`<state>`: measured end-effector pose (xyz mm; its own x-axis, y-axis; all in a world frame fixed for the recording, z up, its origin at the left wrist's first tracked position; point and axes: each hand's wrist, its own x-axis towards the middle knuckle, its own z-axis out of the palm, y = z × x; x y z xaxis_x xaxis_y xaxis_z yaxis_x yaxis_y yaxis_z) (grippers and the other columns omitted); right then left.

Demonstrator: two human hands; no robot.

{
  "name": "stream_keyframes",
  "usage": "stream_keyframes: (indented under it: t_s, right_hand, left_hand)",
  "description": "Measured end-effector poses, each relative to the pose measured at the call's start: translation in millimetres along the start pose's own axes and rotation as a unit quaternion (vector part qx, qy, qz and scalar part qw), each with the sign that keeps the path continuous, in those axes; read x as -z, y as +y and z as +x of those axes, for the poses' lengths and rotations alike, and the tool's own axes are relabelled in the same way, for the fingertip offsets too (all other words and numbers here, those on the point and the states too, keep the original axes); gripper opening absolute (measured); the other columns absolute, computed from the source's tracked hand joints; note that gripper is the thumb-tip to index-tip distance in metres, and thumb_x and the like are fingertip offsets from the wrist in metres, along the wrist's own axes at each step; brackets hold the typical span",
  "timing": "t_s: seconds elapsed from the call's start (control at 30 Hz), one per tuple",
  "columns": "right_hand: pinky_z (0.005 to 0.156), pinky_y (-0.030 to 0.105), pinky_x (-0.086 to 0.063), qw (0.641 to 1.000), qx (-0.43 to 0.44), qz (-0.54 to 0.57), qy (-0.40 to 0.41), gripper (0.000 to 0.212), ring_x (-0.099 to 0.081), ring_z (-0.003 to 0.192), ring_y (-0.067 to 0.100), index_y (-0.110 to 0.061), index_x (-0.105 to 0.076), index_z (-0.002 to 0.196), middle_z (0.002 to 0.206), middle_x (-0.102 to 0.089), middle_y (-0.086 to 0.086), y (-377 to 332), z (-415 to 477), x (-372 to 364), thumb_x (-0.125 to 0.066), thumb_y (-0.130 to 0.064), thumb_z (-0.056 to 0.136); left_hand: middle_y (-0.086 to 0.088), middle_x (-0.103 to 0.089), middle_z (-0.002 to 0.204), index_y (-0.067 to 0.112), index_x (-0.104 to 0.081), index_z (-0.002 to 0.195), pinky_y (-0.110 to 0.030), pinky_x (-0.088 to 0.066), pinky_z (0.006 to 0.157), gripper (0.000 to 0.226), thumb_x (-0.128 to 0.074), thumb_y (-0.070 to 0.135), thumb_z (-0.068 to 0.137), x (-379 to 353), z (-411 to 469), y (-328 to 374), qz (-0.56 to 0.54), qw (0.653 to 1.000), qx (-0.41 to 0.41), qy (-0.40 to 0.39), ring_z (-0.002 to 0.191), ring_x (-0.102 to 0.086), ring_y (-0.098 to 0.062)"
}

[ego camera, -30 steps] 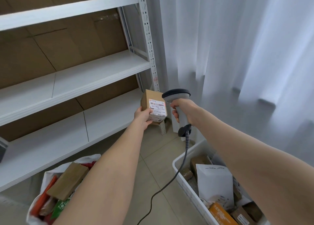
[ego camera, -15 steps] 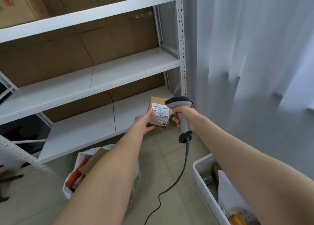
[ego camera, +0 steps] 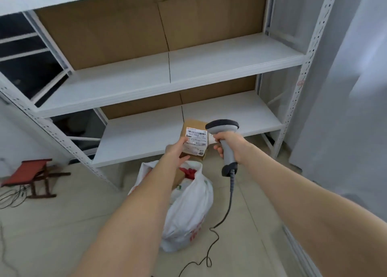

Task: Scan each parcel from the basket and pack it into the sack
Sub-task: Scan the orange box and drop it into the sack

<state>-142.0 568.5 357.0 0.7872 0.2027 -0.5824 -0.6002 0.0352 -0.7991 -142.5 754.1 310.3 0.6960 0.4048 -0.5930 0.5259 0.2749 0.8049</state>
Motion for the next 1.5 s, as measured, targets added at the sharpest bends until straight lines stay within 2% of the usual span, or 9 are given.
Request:
stream_keyframes:
  t_s: [0.2,0.33,0.47,0.67,0.8,0.9,1.03,1.27,1.5]
  right_hand:
    - [0.038,0.021,-0.041,0.997,-0.056,0.025,0.035,0.013,-0.049,0.036,0.014,-0.002,-0.057,0.093,0.064,-0.057,0.012,40.7,81.4,-117.0,-0.065,-0.011,0.089]
    - [0.041,0.024,-0.040,0.992,-0.101,0.038,0.065,0.010,-0.046,0.041,0.017,0.000,-0.059,0.085,0.056,-0.056,0.011,76.8,129.7,-148.0,-0.065,-0.009,0.087]
    - [0.040,0.022,-0.038,0.986,-0.119,0.068,0.099,0.009,-0.045,0.041,0.018,0.001,-0.059,0.086,0.056,-0.055,0.012,117.9,177.5,-150.0,-0.064,-0.006,0.086]
    - [0.036,0.018,-0.035,0.980,-0.110,0.098,0.132,0.013,-0.042,0.031,0.015,-0.002,-0.057,0.076,0.043,-0.053,0.006,173.9,244.4,-137.4,-0.063,-0.004,0.087]
    - [0.040,0.020,-0.038,0.974,-0.136,0.088,0.158,0.013,-0.044,0.035,0.017,-0.002,-0.054,0.084,0.045,-0.052,0.008,200.9,272.1,-121.5,-0.065,-0.007,0.086]
    - [0.040,0.021,-0.038,0.970,-0.150,0.096,0.166,0.014,-0.044,0.036,0.015,-0.003,-0.053,0.080,0.049,-0.052,0.009,210.6,282.2,-111.4,-0.065,-0.007,0.087]
    - [0.044,0.023,-0.036,0.970,-0.152,0.101,0.162,0.018,-0.043,0.043,0.018,-0.004,-0.052,0.070,0.064,-0.051,0.014,215.6,284.4,-102.9,-0.062,-0.001,0.084]
    - [0.046,0.025,-0.038,0.972,-0.129,0.129,0.148,0.016,-0.043,0.043,0.019,-0.002,-0.054,0.076,0.061,-0.051,0.015,185.8,243.1,-93.2,-0.065,-0.008,0.086]
    - [0.050,0.026,-0.044,0.957,-0.074,0.214,0.182,0.013,-0.051,0.047,0.017,-0.005,-0.058,0.092,0.064,-0.057,0.011,133.2,164.6,-47.2,-0.064,-0.016,0.088]
  left_hand:
    - [-0.011,-0.061,0.110,0.007,-0.055,0.115,-0.036,-0.054,0.078,0.037,-0.070,0.016,0.082,120.6,105.2,-5.6,0.047,0.998,-0.009,0.052,0.083,-0.060,-0.019]
    - [-0.006,-0.064,0.118,0.015,-0.053,0.128,-0.037,-0.054,0.085,0.053,-0.074,0.020,0.079,149.5,161.4,-44.6,0.171,0.984,-0.011,0.056,0.098,-0.062,-0.026]
    - [-0.016,-0.048,0.134,0.024,-0.043,0.139,-0.044,-0.044,0.101,0.073,-0.077,0.031,0.075,149.4,207.6,-102.5,0.406,0.913,-0.018,0.036,0.121,-0.048,-0.036]
    - [-0.017,-0.024,0.138,0.019,-0.033,0.143,-0.040,-0.044,0.099,0.073,-0.071,0.028,0.082,128.6,274.3,-173.8,0.433,0.901,-0.009,0.001,0.105,-0.052,-0.036]
    - [-0.010,-0.045,0.138,0.020,-0.034,0.145,-0.043,-0.040,0.105,0.071,-0.069,0.026,0.084,104.6,300.1,-210.9,0.370,0.922,0.010,-0.113,0.116,-0.049,-0.025]
    - [-0.009,-0.050,0.138,0.017,-0.037,0.144,-0.047,-0.043,0.103,0.060,-0.060,0.025,0.090,93.3,309.0,-222.3,0.367,0.923,0.030,-0.114,0.121,-0.051,-0.030]
    - [-0.016,-0.056,0.131,0.012,-0.046,0.138,-0.043,-0.043,0.102,0.043,-0.042,0.031,0.099,86.2,313.7,-221.1,0.487,0.869,0.030,-0.084,0.119,-0.054,-0.035]
    - [-0.013,-0.061,0.122,0.008,-0.055,0.128,-0.032,-0.047,0.083,0.036,-0.049,0.024,0.096,63.1,278.2,-161.5,0.550,0.832,0.004,-0.064,0.108,-0.059,-0.029]
    - [-0.015,-0.050,0.138,0.012,-0.049,0.136,-0.037,-0.041,0.103,0.043,-0.049,0.014,0.093,-25.7,195.5,-82.2,0.551,0.818,-0.089,-0.138,0.123,-0.049,-0.030]
